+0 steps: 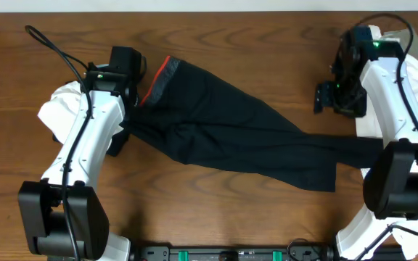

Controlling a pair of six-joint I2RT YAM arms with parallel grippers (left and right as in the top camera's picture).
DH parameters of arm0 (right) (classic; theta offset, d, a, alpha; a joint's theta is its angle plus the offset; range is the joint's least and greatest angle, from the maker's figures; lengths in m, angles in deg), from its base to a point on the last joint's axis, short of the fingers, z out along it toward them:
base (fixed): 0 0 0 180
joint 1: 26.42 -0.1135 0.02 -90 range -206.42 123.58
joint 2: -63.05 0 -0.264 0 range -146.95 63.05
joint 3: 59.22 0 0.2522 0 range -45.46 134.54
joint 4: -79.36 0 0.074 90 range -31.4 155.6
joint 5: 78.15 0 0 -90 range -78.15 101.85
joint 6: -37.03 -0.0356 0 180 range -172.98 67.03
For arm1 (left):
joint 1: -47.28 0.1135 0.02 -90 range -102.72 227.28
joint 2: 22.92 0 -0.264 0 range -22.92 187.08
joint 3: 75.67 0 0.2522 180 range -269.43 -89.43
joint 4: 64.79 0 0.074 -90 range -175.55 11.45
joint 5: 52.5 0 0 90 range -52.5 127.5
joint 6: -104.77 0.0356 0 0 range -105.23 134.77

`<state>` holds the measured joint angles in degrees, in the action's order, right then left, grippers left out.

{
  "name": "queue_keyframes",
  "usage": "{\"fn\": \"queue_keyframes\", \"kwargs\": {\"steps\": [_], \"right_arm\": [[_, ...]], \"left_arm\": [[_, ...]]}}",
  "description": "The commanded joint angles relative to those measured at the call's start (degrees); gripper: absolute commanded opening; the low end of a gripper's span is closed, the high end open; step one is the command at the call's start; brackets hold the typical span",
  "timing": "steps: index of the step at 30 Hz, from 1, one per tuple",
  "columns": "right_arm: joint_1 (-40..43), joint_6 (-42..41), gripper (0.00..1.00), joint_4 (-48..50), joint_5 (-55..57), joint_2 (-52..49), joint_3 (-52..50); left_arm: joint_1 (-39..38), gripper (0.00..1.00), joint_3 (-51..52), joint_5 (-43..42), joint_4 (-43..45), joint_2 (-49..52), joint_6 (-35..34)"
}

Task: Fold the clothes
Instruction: 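Grasp the leggings waistband with the left gripper and release the right, then pull the waistband up-left with the left gripper to spread the leggings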

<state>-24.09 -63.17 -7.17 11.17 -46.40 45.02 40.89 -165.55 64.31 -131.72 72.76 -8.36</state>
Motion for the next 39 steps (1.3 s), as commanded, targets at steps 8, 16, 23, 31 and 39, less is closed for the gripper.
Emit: {"fn": "queue_keyframes", "kwargs": {"steps": [8, 16, 23, 31, 39], "right_arm": [[4.81, 1.22, 0.63, 10.12, -6.69, -0.39, -13.75], [4.79, 10.29, 0.67, 16.87, -23.15, -0.37, -14.29], [4.79, 14.10, 0.70, 17.73, -29.31, -0.37, -14.29], [4.79, 15.63, 0.72, 17.11, -32.50, -0.35, -14.29], [4.79, 15.37, 0.74, 17.46, -32.61, -0.35, -14.29]], "left_arm": [[0.17, 0.33, -0.39, 2.10, -0.02, 0.00, -1.31], [-3.52, 0.49, -2.60, -33.53, 12.76, 0.42, 20.24], [-6.34, 0.64, -2.60, -33.44, 25.62, 7.06, 27.21], [-5.75, 0.70, -2.60, -33.29, 35.98, 18.05, 27.45], [-5.92, 0.48, -2.60, -36.85, 34.84, 23.17, 27.67]]}}
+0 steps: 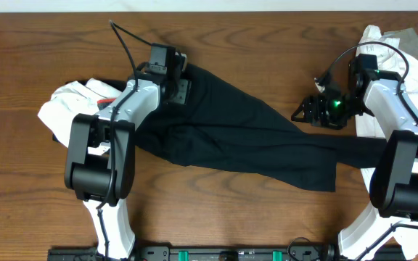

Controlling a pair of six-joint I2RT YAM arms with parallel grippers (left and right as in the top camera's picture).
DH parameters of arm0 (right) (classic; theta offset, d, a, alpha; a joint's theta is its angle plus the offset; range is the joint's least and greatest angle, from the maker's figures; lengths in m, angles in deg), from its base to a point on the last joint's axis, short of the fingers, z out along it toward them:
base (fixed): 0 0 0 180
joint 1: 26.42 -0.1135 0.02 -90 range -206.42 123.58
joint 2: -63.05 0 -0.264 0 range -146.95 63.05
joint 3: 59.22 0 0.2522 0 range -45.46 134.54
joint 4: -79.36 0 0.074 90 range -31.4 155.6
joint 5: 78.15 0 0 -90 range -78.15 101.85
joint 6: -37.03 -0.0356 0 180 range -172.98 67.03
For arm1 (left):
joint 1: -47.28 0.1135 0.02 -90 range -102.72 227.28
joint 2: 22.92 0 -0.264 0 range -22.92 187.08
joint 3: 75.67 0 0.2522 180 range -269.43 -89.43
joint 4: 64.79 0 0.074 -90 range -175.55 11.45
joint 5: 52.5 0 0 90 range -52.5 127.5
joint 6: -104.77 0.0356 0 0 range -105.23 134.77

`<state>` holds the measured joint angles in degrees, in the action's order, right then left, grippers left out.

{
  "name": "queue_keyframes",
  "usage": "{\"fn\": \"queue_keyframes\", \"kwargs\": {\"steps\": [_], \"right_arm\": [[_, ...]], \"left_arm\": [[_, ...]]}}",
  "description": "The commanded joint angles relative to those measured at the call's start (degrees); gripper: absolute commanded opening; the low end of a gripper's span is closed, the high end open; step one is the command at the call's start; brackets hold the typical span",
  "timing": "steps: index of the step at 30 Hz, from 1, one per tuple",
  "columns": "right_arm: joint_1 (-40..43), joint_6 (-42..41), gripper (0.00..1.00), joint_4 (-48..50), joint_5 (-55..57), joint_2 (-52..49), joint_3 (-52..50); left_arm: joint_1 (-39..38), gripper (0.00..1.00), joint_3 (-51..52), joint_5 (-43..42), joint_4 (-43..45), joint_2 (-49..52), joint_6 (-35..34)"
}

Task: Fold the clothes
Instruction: 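Pull the waistband up-left with the left gripper to spread the leggings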

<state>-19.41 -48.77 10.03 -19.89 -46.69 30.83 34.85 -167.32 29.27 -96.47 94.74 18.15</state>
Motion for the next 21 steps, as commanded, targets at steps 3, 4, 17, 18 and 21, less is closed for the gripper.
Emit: {"fn": "queue_keyframes", "kwargs": {"steps": [3, 4, 17, 18, 21], "right_arm": [[0.09, 0.46, 0.74, 0.74, -1.53, -0.07, -0.11], [0.11, 0.31, 0.74, 0.92, -1.57, -0.07, -0.11], [-1.09, -0.94, 0.73, 0.46, -1.68, -0.07, -0.11], [-1.16, -0.94, 0.73, 0.39, -1.68, -0.07, -0.13], [-1.81, -0.94, 0.73, -0.28, -1.31, -0.07, -0.13]], "left_arm": [[0.09, 0.24, -0.81, -1.88, -0.63, 2.86, 1.16], [0.09, 0.20, -0.81, -1.86, -0.57, 3.54, 1.18], [4.31, 0.17, -3.17, 14.58, 20.87, 10.51, -7.26], [4.90, 0.17, -4.07, 14.60, 20.83, 10.51, -7.82], [7.82, 0.17, -8.98, 14.49, 18.91, 10.49, -11.13]]}}
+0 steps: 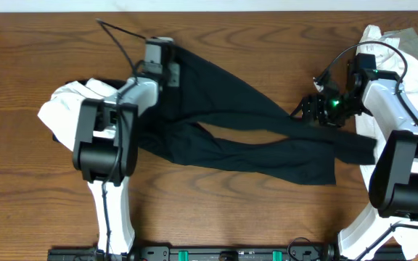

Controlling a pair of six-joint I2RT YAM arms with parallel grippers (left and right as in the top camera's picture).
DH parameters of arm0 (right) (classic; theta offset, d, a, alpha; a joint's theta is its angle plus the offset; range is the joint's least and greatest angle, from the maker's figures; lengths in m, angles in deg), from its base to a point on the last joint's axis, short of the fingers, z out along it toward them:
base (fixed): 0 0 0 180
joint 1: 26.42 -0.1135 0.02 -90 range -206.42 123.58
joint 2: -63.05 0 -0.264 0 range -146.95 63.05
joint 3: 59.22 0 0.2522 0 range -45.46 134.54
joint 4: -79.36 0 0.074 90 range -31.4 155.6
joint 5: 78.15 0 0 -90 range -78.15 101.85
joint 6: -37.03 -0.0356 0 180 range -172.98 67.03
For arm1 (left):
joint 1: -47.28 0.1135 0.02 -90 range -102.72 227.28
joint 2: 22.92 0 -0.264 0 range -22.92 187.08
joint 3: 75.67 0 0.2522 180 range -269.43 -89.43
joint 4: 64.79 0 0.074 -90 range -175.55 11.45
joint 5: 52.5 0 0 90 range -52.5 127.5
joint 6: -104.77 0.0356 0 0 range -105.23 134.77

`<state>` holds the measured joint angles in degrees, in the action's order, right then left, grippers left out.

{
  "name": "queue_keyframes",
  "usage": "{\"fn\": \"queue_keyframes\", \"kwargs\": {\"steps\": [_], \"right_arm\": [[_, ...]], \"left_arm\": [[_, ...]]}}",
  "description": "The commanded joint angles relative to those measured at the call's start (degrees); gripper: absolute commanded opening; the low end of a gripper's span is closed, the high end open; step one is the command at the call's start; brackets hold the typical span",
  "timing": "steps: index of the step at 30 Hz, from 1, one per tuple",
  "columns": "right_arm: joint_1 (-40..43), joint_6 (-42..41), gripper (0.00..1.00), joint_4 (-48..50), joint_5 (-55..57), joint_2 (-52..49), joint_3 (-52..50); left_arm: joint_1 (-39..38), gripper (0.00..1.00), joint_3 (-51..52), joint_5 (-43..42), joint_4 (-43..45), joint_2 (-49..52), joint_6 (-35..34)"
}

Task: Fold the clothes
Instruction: 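Pull the waistband up-left with the left gripper to spread the leggings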

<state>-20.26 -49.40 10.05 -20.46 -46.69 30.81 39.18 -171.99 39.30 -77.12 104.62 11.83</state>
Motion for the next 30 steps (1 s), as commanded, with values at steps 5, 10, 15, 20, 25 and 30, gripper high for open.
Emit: {"fn": "queue_keyframes", "kwargs": {"steps": [5, 10, 15, 20, 25, 30], "right_arm": [[-1.53, -0.33, 0.73, -0.57, 2.51, -0.07, -0.11], [-1.51, -2.32, 0.72, 0.83, 8.48, -0.07, -0.11], [-0.68, -5.01, 0.73, 5.20, 14.21, -0.07, -0.09], [2.78, -11.08, 0.67, 5.35, 21.33, -0.07, 0.13], [9.29, -14.47, 0.65, 4.22, 25.05, 0.00, 0.17], [15.78, -16.74, 0.68, 2.99, 24.61, 0.00, 0.22]], "left_arm": [[7.26, 0.17, -14.47, 1.29, -8.07, 0.61, -5.29], [8.59, 0.17, -23.32, 1.22, -16.41, -0.09, -2.16], [8.74, 0.24, -30.10, 1.27, -26.99, -3.39, 2.34], [8.72, 0.33, -32.11, 1.22, -37.35, -11.04, 2.47], [8.35, 0.41, -32.11, 1.20, -47.65, -20.92, 2.21], [7.74, 0.44, -32.11, 1.18, -55.54, -27.45, 0.15]]}}
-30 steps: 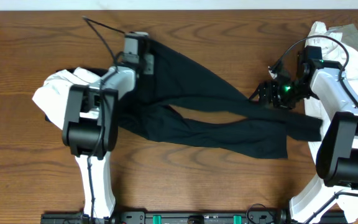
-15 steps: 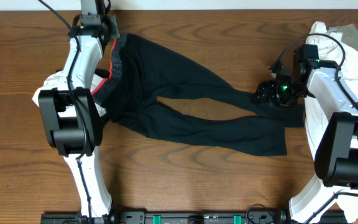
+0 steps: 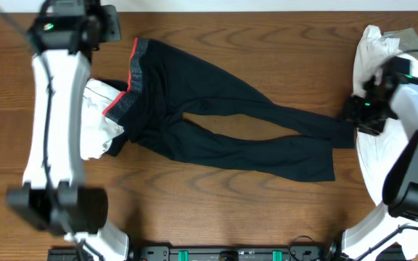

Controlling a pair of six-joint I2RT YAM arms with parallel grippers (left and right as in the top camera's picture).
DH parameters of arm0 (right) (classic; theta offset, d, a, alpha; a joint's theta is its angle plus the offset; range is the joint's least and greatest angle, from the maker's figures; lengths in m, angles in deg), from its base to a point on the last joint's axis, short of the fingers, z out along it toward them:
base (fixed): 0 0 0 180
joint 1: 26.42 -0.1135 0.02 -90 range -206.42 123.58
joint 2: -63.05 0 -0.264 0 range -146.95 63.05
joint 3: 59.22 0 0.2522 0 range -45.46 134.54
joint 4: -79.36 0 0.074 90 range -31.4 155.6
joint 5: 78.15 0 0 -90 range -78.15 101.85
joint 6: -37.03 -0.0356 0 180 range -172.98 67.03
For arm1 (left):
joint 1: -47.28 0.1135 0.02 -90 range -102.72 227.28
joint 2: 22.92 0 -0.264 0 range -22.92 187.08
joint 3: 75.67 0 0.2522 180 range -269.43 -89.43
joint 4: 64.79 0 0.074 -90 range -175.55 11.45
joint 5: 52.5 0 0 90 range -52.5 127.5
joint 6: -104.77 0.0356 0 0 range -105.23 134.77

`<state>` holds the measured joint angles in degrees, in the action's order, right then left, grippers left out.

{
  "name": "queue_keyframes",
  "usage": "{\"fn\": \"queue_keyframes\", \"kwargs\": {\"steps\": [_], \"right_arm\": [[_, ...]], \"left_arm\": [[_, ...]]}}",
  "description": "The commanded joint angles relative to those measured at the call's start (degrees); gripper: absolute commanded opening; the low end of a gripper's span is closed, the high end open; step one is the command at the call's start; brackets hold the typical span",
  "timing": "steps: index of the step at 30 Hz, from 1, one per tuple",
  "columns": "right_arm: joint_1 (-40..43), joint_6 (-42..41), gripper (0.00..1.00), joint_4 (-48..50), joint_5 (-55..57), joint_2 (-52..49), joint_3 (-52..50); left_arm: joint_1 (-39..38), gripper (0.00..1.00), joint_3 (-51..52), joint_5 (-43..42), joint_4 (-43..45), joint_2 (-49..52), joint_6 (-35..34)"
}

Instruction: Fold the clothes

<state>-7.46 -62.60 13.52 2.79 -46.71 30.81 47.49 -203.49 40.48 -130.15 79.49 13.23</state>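
Black pants (image 3: 216, 123) with a red waistband (image 3: 131, 69) lie spread across the table, waist at the left. Both legs run out to the right. The upper leg ends at a cuff (image 3: 337, 127), where my right gripper (image 3: 353, 116) sits, seemingly shut on the fabric. The lower leg (image 3: 296, 159) lies flat, ending near the front right. My left gripper (image 3: 109, 18) hovers at the far left corner, up and left of the waistband and apart from it. Its fingers cannot be made out.
A white garment (image 3: 96, 119) lies partly under the waist at the left, beneath my left arm. More white cloth (image 3: 374, 51) is heaped at the right edge under my right arm. Bare wooden tabletop (image 3: 216, 210) runs along the front.
My left gripper left the waist and now hangs at the far left corner. The red waistband shows again, spread at the left. My right gripper moved right, and the upper leg lies straighter.
At first the pants lay diagonally with the legs together, my left gripper at the waistband and my right off by itself. Then the left sat on the waist, and the right came to the upper leg. Now the legs lie apart and the waist is spread.
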Motion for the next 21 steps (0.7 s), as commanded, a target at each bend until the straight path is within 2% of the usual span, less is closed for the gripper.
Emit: {"fn": "queue_keyframes", "kwargs": {"steps": [1, 6, 12, 21], "right_arm": [[3.80, -4.39, 0.69, -0.59, 1.27, 0.02, 0.22], [5.75, -6.29, 0.72, -0.22, 0.98, -0.02, -0.11], [4.46, -8.87, 0.61, 3.98, -1.57, -0.09, -1.92], [2.47, -11.96, 0.56, 13.68, -7.96, -0.09, -9.01]], "left_arm": [[-0.74, 0.45, -0.61, -0.02, -4.02, -3.19, -1.75], [-2.03, 0.46, -0.61, 0.02, -11.17, -6.25, -1.97], [-2.82, 0.46, -0.59, 0.02, -16.81, -6.60, -1.97], [-2.82, 0.47, -0.59, 0.02, -20.39, -6.60, -1.97]]}}
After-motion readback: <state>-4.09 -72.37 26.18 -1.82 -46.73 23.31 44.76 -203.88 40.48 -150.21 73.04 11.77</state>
